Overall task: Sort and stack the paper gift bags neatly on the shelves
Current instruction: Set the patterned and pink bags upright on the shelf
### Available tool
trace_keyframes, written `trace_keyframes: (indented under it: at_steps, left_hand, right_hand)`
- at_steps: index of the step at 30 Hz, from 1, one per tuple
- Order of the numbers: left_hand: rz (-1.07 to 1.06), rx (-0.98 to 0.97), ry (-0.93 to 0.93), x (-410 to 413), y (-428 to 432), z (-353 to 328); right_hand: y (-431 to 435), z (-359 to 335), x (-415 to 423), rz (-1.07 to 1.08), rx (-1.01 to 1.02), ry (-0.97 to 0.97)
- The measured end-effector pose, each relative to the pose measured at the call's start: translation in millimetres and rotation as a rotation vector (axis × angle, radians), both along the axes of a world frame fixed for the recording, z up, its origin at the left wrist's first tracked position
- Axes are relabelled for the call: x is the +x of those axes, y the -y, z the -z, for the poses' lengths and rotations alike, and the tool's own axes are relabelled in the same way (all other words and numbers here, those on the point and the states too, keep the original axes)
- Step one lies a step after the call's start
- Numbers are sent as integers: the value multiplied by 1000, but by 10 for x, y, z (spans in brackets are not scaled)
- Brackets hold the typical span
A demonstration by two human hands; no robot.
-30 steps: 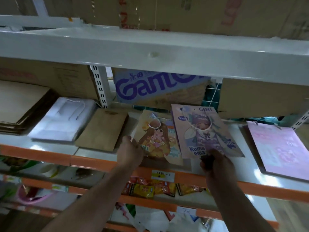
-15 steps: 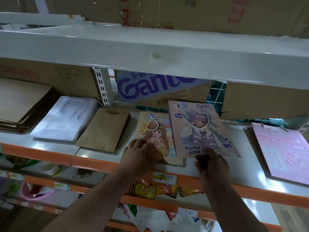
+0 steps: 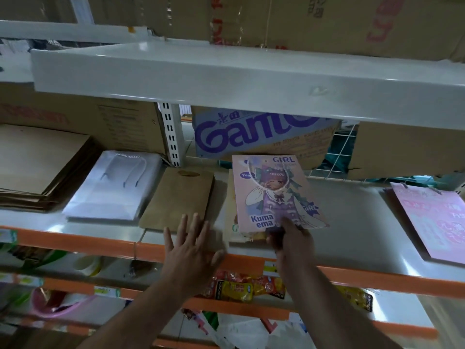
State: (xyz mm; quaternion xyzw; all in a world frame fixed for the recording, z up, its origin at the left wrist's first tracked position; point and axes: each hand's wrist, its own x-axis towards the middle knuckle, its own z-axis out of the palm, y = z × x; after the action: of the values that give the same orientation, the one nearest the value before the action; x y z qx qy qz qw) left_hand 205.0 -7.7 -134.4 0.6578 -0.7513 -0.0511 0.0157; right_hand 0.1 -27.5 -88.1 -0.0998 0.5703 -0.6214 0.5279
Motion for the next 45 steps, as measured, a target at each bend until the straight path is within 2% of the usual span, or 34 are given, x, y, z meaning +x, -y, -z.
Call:
trace_keyframes:
  at_steps: [5, 11, 14, 16, 20, 21, 23, 26, 35, 40, 45]
  left_hand:
    - [23, 37, -24, 111, 40, 66]
    - [47, 46, -62, 136, 36, 42]
    - [59, 42, -64, 143, 38, 47]
    - [67, 42, -66, 147, 40, 49]
    - [64, 31, -59, 138, 41, 67]
    - [66, 34, -55, 135, 39, 71]
    - [66, 39, -50, 136, 34, 64]
    - [64, 29, -37, 133, 31, 52]
    - [36, 48, -75, 92, 22, 3]
    - [70, 21, -64, 35, 48, -20]
    - [161, -80, -189, -321, 48, -139]
  right_hand:
    - [92, 145, 291, -41, 72, -154]
    - [9, 157, 364, -114, 162, -66]
    - [-150, 93, 278, -167, 210, -169]
    - [-207, 40, 185, -188, 196, -508]
    - [-131, -48, 88, -301, -51, -1482]
    - [-72, -27, 72, -410, -42, -1644]
    - [44, 67, 39, -629, 37, -1778]
    - [117, 243, 7, -809, 85, -1741]
    - [209, 96, -102, -951, 35, -1723]
    - [8, 135, -270, -613, -58, -1757]
    - [-304, 172, -635, -409, -41, -1718]
